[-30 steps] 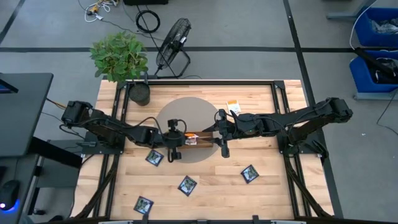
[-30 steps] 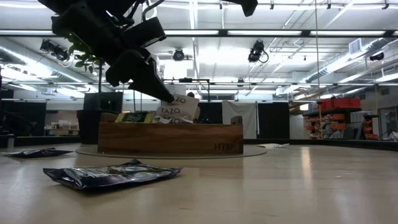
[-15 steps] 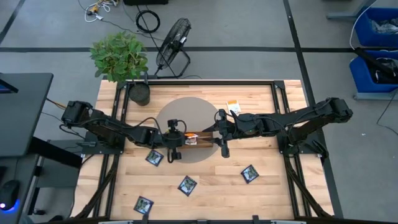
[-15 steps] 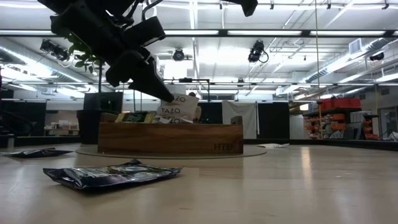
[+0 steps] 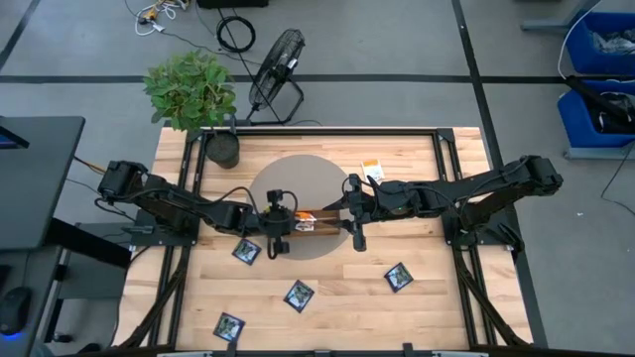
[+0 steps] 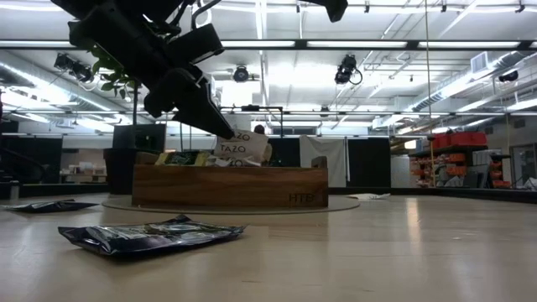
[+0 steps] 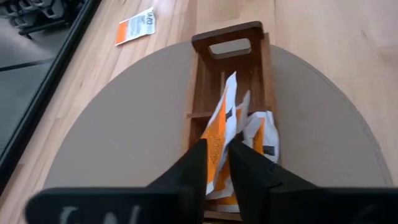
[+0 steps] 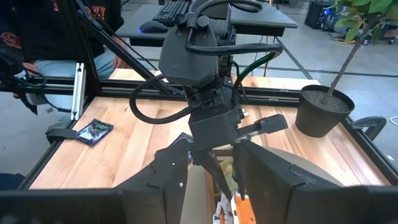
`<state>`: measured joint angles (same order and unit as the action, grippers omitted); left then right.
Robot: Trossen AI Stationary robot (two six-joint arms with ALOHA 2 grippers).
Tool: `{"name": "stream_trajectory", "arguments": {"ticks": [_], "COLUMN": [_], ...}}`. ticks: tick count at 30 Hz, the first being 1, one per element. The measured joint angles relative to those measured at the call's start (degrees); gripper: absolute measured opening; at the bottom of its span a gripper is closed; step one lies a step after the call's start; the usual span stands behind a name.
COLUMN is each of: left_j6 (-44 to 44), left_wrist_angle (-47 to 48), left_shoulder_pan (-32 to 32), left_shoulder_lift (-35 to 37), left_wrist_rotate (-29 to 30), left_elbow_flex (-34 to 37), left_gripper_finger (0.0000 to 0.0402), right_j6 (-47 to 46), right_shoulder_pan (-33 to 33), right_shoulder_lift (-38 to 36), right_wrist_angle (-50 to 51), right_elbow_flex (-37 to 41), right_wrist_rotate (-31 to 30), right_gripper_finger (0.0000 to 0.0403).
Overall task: Pick & Place Tea
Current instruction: Put the bottom orange tea bag into the wooden organizer, then put the orange tea bag into the wooden organizer
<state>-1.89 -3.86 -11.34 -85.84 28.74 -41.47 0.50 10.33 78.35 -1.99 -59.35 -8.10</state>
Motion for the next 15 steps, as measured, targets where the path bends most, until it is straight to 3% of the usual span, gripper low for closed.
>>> {"name": "stream_trajectory", "arguments": {"ticks": [15], "left_j6": [-1.4], "left_wrist_angle": [-1.0], "left_shoulder_pan": [-0.6], "left_shoulder_lift": [3.5], "left_wrist_rotate": [1.1], "left_elbow_flex": [0.0], "left_gripper_finger": [0.0153], "right_j6": [2.4], "right_shoulder_pan": [-0.1], "right_shoulder_lift": [0.0], "right_wrist_angle": [0.1], "right_elbow_flex": [0.0], "right_wrist_rotate": [0.0], "right_gripper_finger": [0.0153]}}
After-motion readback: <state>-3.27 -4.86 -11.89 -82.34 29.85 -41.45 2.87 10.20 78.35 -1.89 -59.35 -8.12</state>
